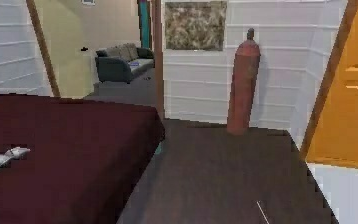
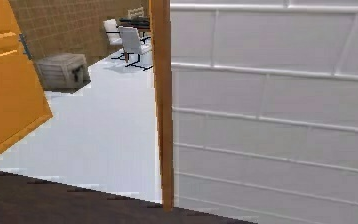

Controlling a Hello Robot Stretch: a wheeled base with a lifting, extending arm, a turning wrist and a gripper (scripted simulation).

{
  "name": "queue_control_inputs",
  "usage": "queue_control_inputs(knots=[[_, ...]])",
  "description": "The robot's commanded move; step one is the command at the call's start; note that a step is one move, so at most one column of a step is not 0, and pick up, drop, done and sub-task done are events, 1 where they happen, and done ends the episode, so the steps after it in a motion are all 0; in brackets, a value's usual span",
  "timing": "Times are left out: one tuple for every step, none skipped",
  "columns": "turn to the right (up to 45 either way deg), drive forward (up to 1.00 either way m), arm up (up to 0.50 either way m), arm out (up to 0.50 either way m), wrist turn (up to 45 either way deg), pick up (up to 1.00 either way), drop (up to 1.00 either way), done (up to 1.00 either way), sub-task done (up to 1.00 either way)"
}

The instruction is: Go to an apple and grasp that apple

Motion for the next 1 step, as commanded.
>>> queue_control_inputs(knots=[[0.0, 1.0, 0.0, 0.0, 0.0, 0.0, 0.0, 0.0, 0.0]])
